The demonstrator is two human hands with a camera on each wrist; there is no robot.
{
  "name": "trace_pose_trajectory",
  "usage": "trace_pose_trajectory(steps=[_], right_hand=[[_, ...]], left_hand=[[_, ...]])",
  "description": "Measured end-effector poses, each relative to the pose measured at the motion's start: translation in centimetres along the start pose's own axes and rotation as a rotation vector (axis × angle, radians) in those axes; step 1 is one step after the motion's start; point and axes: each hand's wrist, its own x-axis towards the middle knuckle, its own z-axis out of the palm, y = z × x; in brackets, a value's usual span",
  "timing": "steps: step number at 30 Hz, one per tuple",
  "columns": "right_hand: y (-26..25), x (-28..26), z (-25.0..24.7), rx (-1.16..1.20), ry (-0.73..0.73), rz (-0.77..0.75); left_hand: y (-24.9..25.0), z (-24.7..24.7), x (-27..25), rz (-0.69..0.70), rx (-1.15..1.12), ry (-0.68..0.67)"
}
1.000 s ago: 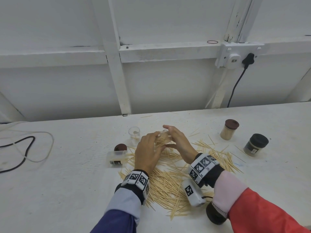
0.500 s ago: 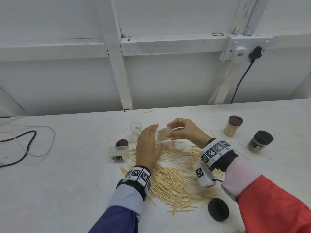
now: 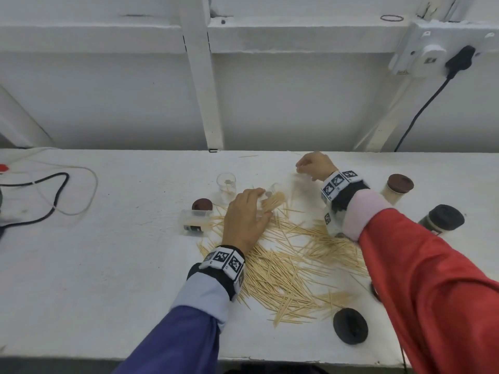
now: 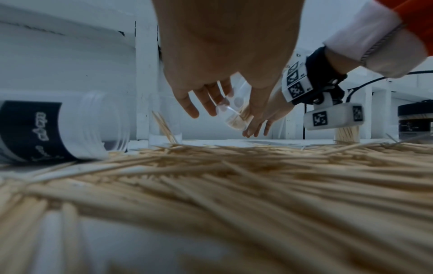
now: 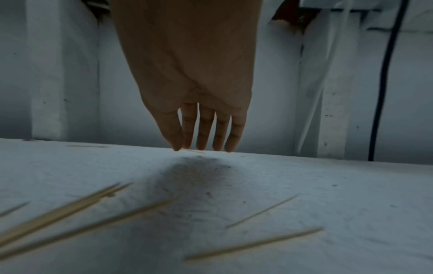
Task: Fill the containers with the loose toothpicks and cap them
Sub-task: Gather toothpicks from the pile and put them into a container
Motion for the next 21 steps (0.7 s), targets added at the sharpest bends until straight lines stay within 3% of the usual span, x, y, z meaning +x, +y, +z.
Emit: trace_pose_trajectory(steps=[4,11,21], right_hand=[[1.1,3.6,0.5,-0.298,0.018,0.012],[0.3,7.0,2.6,-0.510,0.161,0.020],[0.5,10.0,2.8,-0.418,0.194,0.111]], left_hand=[[0.0,0.0,0.0,-0.002,-0.005,0.012],[0.0,0.0,0.0,0.008,0.011,0.038],[0.3,-0.3,-0.1,0.000,-0.006,0.058]])
